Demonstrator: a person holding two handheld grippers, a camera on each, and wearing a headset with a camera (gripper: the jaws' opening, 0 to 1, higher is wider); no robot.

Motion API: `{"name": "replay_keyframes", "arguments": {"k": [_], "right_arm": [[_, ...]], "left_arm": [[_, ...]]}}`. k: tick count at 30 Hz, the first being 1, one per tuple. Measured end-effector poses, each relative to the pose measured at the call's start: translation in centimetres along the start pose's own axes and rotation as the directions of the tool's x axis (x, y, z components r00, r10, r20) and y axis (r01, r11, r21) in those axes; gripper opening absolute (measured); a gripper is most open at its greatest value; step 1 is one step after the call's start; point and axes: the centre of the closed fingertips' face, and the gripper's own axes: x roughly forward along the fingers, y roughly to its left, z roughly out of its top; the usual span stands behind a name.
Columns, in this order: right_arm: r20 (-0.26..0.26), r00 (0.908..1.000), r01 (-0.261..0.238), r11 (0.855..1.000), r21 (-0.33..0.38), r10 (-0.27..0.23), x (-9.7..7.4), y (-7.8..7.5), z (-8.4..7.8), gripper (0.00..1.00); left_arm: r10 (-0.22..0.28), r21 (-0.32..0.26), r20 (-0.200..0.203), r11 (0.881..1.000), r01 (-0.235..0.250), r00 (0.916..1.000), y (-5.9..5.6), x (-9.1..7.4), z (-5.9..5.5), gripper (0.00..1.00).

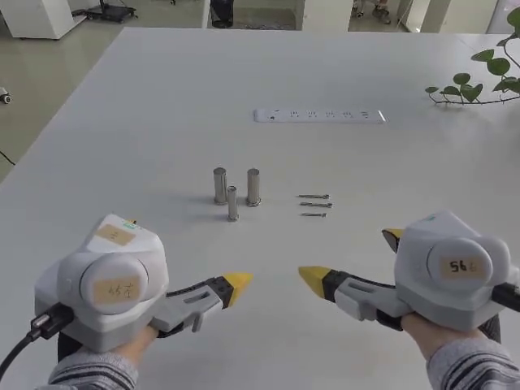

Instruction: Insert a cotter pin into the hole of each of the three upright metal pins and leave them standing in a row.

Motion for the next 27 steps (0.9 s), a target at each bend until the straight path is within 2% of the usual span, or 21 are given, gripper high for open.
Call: {"name": "replay_keyframes", "arguments": {"k": [13,17,22,24,27], "right_arm": [[0.017,0.9998,0.002,1.0,0.007,-0.002,-0.2,-0.1,0.4,0.78],[0.026,0.9997,-0.005,0.999,0.042,0.003,-0.3,-0.2,0.6,0.75],[0.058,0.9981,-0.027,0.995,0.095,0.022,-0.4,-0.2,1.4,0.69],[0.056,0.9984,-0.018,0.995,0.099,0.013,-0.3,-0.6,1.7,0.68],[0.071,0.9973,-0.026,0.993,0.114,0.018,0.1,-0.8,2.4,0.65]], "left_arm": [[0.004,0.013,0.0,1.0,-0.004,1.0,0.0,0.0,0.1,0.98],[0.005,0.023,0.014,1.0,-0.005,0.9999,0.0,-0.2,0.5,0.98],[-0.005,0.003,0.026,1.0,0.004,0.9997,-0.1,-0.3,0.9,0.98],[-0.013,0.001,0.046,1.0,0.013,0.9988,-0.3,-0.3,1.3,0.98],[-0.023,0.012,0.036,1.0,0.023,0.9991,-0.5,-0.3,1.2,0.98]]}}
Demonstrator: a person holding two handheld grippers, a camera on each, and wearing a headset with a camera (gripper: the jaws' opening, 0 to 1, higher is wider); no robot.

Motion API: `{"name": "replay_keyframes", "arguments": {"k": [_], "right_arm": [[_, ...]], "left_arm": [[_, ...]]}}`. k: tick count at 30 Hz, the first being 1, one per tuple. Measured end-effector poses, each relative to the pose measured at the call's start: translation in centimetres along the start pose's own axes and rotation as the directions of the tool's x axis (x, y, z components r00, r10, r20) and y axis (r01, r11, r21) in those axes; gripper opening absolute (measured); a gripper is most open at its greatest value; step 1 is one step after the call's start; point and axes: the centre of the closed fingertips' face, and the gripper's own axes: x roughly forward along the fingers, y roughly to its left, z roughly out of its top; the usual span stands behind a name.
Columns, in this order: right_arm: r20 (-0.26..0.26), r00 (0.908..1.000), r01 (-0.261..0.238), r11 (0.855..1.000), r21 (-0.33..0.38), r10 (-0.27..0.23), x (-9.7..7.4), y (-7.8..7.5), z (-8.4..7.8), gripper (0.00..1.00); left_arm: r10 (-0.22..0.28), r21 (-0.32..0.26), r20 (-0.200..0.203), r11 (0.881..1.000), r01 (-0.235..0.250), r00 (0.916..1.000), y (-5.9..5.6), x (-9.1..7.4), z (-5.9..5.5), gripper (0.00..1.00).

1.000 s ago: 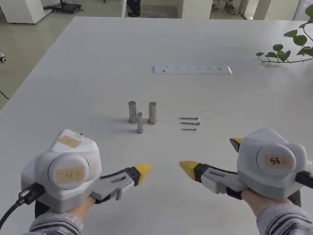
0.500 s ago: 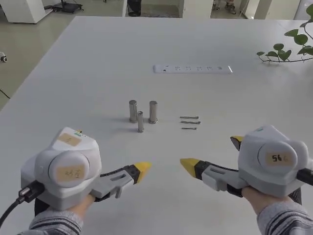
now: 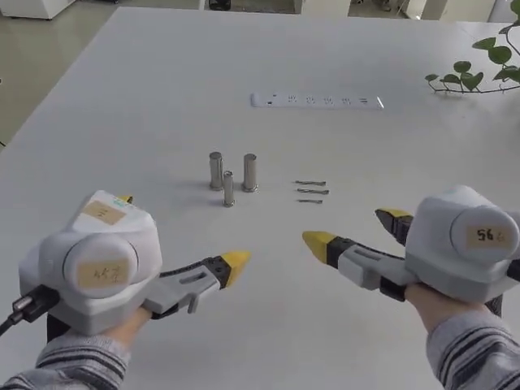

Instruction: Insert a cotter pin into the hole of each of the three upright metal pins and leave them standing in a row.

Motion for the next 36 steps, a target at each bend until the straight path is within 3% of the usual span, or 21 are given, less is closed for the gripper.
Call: {"name": "replay_keyframes", "arguments": {"k": [10,13,16,20,22,26,29,36], "right_arm": [[-0.022,0.9935,-0.113,0.992,-0.061,0.112,3.2,1.6,1.5,0.54],[-0.02,0.9895,-0.144,0.987,-0.069,0.143,4.6,2.3,2.2,0.52],[-0.031,0.9847,-0.173,0.98,-0.093,0.171,5.9,2.9,2.5,0.51],[-0.044,0.969,-0.246,0.965,-0.09,0.243,7.6,4.4,3.0,0.48],[-0.045,0.9598,-0.28,0.956,-0.084,0.277,8.4,5.1,3.5,0.4],[-0.05,0.9423,-0.335,0.933,-0.131,0.331,9.8,6.3,4.1,0.36],[-0.063,0.9339,-0.357,0.923,-0.14,0.352,11.1,6.5,4.0,0.34],[-0.087,0.9139,-0.406,0.9,-0.159,0.397,13.6,7.8,2.9,0.29]], "left_arm": [[-0.02,-0.016,0.009,1.0,0.02,0.9998,-0.3,0.0,0.3,0.97],[-0.023,-0.01,0.046,1.0,0.024,0.9987,-0.5,-0.3,1.2,0.96],[-0.035,-0.002,0.036,0.999,0.035,0.9988,-0.8,-0.3,1.1,0.96],[-0.045,-0.002,0.042,0.999,0.045,0.9981,-1.1,-0.4,1.3,0.95],[-0.045,-0.003,0.044,0.999,0.046,0.998,-1.1,-0.4,1.3,0.95],[-0.043,-0.009,0.033,0.999,0.043,0.9986,-1.0,-0.3,1.0,0.94],[-0.028,-0.003,0.048,1.0,0.028,0.9984,-0.7,-0.4,1.4,0.92],[-0.028,-0.017,0.04,0.999,0.029,0.9988,-0.7,-0.3,1.2,0.91]]}}
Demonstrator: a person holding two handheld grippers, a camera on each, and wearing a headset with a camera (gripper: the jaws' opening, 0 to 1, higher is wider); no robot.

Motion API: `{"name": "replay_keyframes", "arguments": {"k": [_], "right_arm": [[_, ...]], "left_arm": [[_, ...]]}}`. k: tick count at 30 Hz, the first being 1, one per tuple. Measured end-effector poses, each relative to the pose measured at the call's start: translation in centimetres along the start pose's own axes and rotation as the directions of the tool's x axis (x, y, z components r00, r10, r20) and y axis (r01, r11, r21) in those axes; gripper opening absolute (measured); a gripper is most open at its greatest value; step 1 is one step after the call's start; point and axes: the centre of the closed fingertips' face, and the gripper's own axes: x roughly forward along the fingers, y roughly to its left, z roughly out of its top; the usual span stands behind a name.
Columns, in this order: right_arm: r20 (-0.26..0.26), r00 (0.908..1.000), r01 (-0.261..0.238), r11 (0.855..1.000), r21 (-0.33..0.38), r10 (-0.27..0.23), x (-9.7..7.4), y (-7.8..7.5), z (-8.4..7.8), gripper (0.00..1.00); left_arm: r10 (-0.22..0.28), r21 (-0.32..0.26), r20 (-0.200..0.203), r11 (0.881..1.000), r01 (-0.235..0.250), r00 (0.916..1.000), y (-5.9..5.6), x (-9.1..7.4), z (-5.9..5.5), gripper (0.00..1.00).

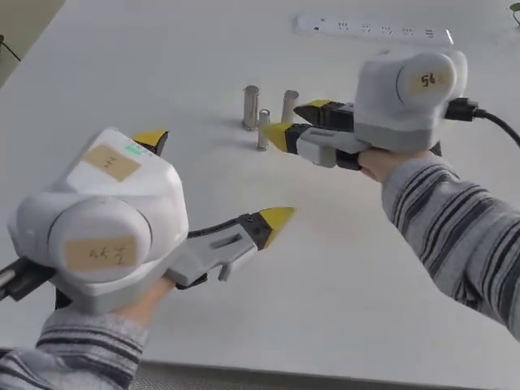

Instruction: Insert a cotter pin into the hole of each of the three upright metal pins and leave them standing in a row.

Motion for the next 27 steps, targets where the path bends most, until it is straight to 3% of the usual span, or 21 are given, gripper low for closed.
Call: {"name": "replay_keyframes", "arguments": {"k": [12,20,27], "right_arm": [[-0.019,0.9997,-0.014,1.0,0.02,0.014,2.7,-0.1,-1.8,0.16],[0.0,1.0,-0.005,1.0,0.028,0.005,3.3,0.1,-1.8,0.06],[0.016,0.9997,0.018,0.999,0.033,-0.019,3.2,0.0,-1.9,0.05]], "left_arm": [[0.008,-0.015,-0.003,1.0,-0.008,1.0,0.4,0.0,-0.1,0.9],[-0.003,-0.032,-0.005,0.999,0.003,1.0,0.3,0.1,-0.3,0.88],[-0.002,-0.032,-0.006,0.999,0.002,1.0,0.3,0.0,-0.3,0.88]]}}
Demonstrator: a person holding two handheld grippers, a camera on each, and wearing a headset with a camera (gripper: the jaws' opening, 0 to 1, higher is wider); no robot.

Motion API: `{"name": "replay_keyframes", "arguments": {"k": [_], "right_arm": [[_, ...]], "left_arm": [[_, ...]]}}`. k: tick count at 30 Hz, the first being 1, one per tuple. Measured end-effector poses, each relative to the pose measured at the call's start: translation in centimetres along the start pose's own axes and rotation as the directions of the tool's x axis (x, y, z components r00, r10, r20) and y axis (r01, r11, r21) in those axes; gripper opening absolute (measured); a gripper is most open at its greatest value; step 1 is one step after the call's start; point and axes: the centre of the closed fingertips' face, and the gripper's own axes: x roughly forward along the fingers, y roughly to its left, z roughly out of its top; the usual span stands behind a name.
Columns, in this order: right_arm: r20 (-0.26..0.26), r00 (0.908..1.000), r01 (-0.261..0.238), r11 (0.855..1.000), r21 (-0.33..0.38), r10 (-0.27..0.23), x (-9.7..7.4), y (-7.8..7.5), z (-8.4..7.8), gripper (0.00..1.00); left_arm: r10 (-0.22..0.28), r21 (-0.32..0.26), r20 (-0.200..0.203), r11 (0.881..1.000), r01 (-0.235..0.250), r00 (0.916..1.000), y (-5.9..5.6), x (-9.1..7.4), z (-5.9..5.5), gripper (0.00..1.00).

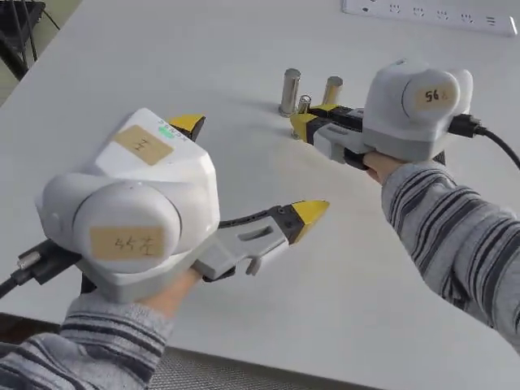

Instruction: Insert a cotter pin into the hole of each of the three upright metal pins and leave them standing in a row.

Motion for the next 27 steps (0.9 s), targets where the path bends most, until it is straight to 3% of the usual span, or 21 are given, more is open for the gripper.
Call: {"name": "replay_keyframes", "arguments": {"k": [15,27], "right_arm": [[-0.014,0.9983,0.056,0.996,-0.07,-0.057,-2.3,0.4,0.1,0.04],[-0.043,0.9916,0.119,0.99,-0.073,-0.122,-5.2,-0.1,-1.7,0.04]], "left_arm": [[0.002,0.009,0.009,1.0,-0.002,1.0,0.0,-0.1,0.2,0.88],[-0.007,0.019,0.007,1.0,0.006,1.0,-0.2,-0.1,0.2,0.88]]}}
